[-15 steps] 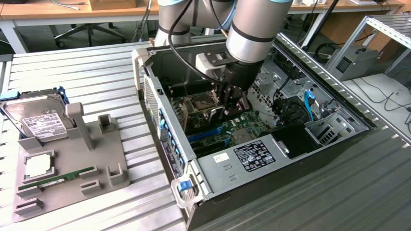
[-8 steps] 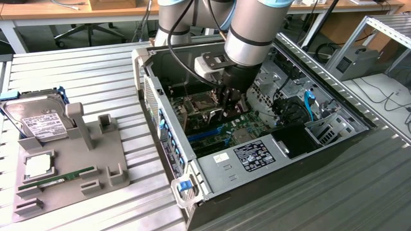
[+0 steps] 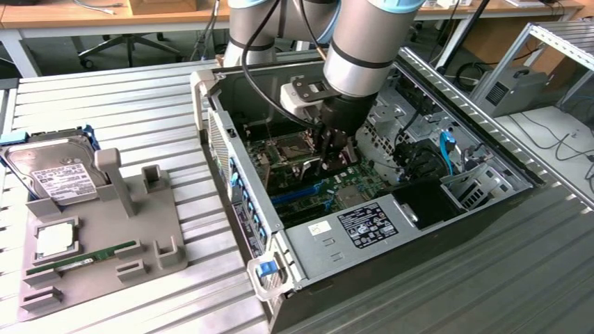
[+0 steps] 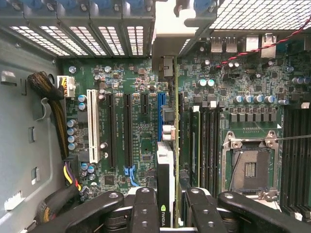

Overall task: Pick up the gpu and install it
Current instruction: 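Insert the gpu into the slot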

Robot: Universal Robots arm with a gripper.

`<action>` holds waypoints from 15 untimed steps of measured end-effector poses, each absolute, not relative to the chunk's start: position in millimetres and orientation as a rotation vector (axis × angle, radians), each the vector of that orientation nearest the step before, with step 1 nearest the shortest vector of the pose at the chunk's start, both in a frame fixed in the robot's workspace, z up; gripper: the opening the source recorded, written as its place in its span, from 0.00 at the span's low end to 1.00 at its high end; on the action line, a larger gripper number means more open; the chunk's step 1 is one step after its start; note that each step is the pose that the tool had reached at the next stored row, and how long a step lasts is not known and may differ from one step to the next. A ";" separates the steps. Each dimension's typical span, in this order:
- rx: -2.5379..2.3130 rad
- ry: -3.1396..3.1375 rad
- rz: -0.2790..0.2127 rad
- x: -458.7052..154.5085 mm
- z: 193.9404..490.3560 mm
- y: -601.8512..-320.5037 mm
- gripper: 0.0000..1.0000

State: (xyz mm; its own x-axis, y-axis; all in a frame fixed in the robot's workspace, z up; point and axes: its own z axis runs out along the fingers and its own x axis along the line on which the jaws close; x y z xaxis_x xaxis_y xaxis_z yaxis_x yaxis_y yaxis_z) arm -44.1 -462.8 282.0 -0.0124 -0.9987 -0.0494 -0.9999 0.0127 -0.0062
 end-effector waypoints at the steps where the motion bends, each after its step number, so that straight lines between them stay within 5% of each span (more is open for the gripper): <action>1: -2.180 2.207 0.047 -44.1 282.0 -462.8 0.27; 15: -2.179 2.207 0.047 -48.2 282.0 -462.8 0.27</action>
